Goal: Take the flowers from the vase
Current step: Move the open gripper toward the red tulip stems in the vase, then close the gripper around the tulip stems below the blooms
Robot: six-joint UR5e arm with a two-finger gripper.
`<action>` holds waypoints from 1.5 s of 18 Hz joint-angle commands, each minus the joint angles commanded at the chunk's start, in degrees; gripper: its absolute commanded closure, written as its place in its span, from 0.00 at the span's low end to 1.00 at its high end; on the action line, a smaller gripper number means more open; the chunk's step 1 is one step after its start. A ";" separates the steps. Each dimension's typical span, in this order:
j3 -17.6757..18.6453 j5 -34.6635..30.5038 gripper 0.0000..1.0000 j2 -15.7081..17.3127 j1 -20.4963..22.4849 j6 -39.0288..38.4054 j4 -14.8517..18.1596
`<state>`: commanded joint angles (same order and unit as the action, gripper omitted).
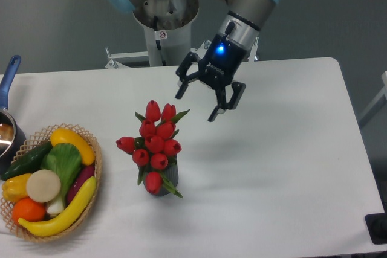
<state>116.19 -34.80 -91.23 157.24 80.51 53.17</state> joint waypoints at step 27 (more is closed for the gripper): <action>-6.33 -0.97 0.00 -12.48 -10.20 -3.51 -6.86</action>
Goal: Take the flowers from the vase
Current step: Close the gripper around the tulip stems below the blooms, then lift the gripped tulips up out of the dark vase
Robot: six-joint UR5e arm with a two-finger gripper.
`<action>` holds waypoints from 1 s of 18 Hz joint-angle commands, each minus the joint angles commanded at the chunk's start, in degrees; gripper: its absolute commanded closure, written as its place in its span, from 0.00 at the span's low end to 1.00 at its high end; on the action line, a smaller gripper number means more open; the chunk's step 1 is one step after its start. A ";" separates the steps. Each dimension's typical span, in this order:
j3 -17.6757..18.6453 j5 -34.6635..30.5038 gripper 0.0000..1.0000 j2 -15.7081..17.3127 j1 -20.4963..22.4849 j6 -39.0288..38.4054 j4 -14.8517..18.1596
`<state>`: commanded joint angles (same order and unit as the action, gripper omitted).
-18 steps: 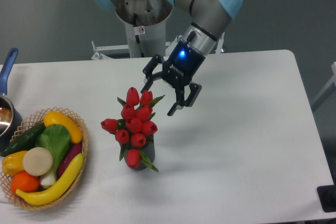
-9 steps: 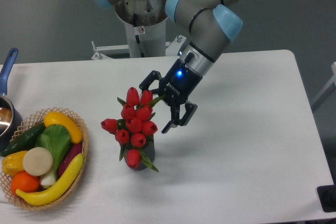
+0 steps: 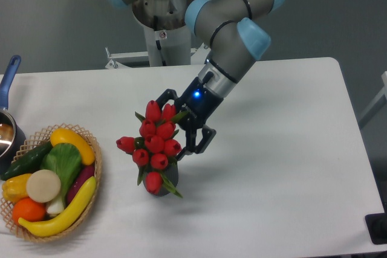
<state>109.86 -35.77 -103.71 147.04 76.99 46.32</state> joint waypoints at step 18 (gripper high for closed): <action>-0.88 1.23 0.56 -0.09 0.00 -1.14 0.17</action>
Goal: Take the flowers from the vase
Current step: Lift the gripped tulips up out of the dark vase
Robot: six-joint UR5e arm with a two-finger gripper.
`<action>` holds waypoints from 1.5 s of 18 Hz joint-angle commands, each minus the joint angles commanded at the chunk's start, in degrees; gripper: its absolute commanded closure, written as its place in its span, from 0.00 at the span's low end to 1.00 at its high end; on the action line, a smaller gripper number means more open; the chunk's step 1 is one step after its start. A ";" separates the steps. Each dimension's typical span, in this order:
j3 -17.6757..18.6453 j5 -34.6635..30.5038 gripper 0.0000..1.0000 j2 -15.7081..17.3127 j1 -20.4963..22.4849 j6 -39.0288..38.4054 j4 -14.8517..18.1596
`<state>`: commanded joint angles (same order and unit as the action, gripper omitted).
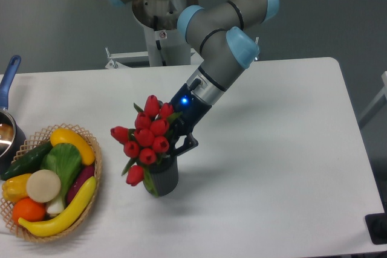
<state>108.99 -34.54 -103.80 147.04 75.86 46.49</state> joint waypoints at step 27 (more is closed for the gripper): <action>-8.17 9.58 0.56 9.41 7.73 -27.33 0.09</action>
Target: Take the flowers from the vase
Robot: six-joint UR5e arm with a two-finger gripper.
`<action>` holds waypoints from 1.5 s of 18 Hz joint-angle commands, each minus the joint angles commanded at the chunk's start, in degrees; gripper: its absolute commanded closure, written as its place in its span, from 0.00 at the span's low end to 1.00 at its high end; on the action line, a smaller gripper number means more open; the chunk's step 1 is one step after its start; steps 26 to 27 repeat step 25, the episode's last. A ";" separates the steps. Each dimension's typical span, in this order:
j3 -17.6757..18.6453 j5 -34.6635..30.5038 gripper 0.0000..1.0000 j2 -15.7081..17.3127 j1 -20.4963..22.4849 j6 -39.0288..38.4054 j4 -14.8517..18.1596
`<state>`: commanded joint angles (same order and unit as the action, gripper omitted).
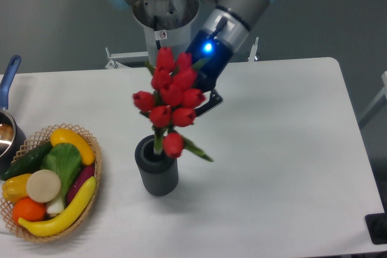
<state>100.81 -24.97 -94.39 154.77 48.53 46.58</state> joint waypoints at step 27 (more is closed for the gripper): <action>-8.09 1.15 0.56 -4.13 3.96 -2.21 -0.44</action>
